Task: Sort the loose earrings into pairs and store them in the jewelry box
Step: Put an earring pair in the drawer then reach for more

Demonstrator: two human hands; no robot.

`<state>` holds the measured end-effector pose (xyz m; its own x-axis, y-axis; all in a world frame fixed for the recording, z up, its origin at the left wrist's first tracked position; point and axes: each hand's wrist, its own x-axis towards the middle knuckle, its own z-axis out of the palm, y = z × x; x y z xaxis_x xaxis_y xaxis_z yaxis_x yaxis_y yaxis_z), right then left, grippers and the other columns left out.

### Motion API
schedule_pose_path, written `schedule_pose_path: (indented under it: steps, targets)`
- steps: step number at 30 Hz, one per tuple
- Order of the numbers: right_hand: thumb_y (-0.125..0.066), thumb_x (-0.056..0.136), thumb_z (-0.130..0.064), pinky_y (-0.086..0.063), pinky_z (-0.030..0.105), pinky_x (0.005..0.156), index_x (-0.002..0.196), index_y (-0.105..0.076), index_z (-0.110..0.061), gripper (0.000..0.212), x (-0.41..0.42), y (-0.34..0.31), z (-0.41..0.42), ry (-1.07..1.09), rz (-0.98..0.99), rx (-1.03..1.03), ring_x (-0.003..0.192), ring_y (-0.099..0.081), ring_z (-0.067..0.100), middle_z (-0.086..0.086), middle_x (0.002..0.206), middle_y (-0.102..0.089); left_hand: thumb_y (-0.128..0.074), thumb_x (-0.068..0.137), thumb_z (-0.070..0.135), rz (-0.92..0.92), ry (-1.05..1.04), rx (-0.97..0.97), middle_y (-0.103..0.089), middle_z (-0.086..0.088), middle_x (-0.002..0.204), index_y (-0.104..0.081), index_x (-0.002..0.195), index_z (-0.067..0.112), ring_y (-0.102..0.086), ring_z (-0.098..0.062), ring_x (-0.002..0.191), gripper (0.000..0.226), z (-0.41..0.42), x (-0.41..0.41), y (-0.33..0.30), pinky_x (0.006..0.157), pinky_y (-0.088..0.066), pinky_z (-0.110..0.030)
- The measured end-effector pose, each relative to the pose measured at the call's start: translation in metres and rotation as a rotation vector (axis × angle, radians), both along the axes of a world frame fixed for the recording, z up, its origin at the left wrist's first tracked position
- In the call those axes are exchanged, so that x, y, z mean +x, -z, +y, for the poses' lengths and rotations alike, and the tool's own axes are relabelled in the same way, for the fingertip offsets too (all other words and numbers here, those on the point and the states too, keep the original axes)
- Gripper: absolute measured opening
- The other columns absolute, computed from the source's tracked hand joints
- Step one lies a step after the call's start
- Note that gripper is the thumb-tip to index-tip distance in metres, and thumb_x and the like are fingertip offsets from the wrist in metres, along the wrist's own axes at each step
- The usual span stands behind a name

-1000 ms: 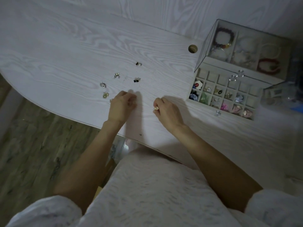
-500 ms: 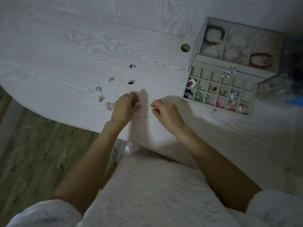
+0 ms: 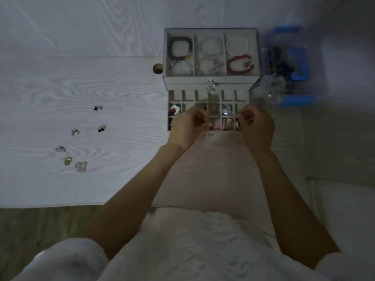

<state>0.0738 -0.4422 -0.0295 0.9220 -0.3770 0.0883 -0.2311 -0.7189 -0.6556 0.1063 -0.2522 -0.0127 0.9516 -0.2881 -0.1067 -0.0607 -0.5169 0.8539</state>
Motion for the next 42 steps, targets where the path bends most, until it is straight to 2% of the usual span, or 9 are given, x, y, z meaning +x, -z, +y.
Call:
schedule_pose_path:
  steps: [7,11,14,17,23,28,33,37,42]
  targets:
    - [-0.055,0.083,-0.002,-0.038,0.027,0.066,0.093,-0.066,-0.011,0.017,0.017,0.017,-0.022,-0.083,0.087,-0.149,0.09,-0.056,0.027,0.01,0.092,-0.066,-0.07,0.077,0.013,-0.18,0.155,0.191,-0.072,-0.008,0.088,-0.064,0.095,0.012,-0.068,-0.026,0.081,0.019,-0.075,0.04,0.009,0.071,-0.055,-0.038]
    - [-0.053,0.079,0.006,-0.031,0.021,0.067,0.088,-0.067,-0.005,0.019,0.01,0.012,-0.024,-0.143,-0.009,-0.064,0.081,-0.05,0.017,0.013,0.085,-0.067,-0.063,0.077,0.007,-0.224,0.207,0.241,-0.071,-0.013,0.093,-0.064,0.098,0.009,-0.066,-0.032,0.084,0.021,-0.098,0.052,0.018,0.071,-0.055,-0.044]
    - [-0.055,0.083,0.004,-0.039,0.021,0.082,0.104,-0.064,-0.001,0.023,0.004,0.012,-0.021,-0.094,-0.041,-0.043,0.095,-0.052,0.014,0.02,0.109,-0.063,-0.059,0.083,0.011,-0.261,0.25,0.31,-0.07,-0.016,0.096,-0.064,0.103,0.008,-0.065,-0.036,0.085,0.021,-0.106,0.053,0.02,0.072,-0.053,-0.044]
    - [-0.056,0.085,0.003,-0.037,0.016,0.079,0.108,-0.062,0.0,0.024,-0.001,0.014,-0.022,-0.061,-0.009,-0.037,0.095,-0.056,0.023,0.02,0.114,-0.058,-0.054,0.09,0.017,-0.311,0.308,0.39,-0.067,-0.019,0.101,-0.062,0.109,0.006,-0.064,-0.04,0.086,0.023,-0.108,0.051,0.02,0.07,-0.049,-0.043]
    - [-0.053,0.087,-0.004,-0.044,0.033,0.078,0.107,-0.062,-0.002,0.022,-0.002,0.014,-0.023,-0.122,0.115,-0.147,0.099,-0.054,0.034,0.02,0.111,-0.059,-0.054,0.091,0.027,-0.358,0.341,0.317,-0.07,-0.013,0.093,-0.065,0.103,0.01,-0.066,-0.034,0.077,0.024,-0.095,0.044,0.012,0.061,-0.051,-0.038]
    - [-0.052,0.089,-0.008,-0.04,0.03,0.067,0.098,-0.064,-0.007,0.015,-0.009,-0.013,-0.007,-0.154,0.03,-0.257,0.093,-0.054,0.029,0.013,0.099,-0.062,-0.045,0.091,0.036,-0.477,0.184,0.256,-0.071,0.0,0.077,-0.068,0.095,0.017,-0.065,-0.018,0.065,0.03,-0.04,0.011,-0.005,0.052,-0.051,-0.03]
    - [-0.05,0.092,-0.012,-0.042,0.029,0.063,0.095,-0.066,-0.01,0.017,-0.007,-0.03,0.051,-0.423,-0.023,-0.187,0.077,-0.059,0.025,0.01,0.089,-0.066,-0.054,0.091,0.031,-0.344,-0.118,0.355,-0.07,0.007,0.075,-0.067,0.093,0.023,-0.064,-0.011,0.065,0.015,0.057,-0.033,-0.001,0.055,-0.051,-0.028]
    - [-0.049,0.094,-0.013,-0.048,0.034,0.073,0.109,-0.064,-0.011,0.021,-0.002,-0.024,0.131,-0.742,0.057,-0.162,0.092,-0.06,0.025,0.008,0.102,-0.067,-0.057,0.089,0.025,-0.124,-0.304,0.434,-0.07,0.006,0.088,-0.066,0.1,0.024,-0.065,-0.013,0.081,0.015,0.141,-0.062,0.013,0.067,-0.054,-0.034]
    - [-0.051,0.093,-0.012,-0.05,0.036,0.078,0.117,-0.06,-0.011,0.026,0.017,0.003,0.212,-0.977,0.166,-0.157,0.104,-0.056,0.025,0.007,0.115,-0.061,-0.059,0.087,0.016,-0.047,-0.483,0.449,-0.067,-0.006,0.104,-0.063,0.11,0.013,-0.06,-0.022,0.092,0.024,0.211,-0.07,0.022,0.077,-0.048,-0.034]
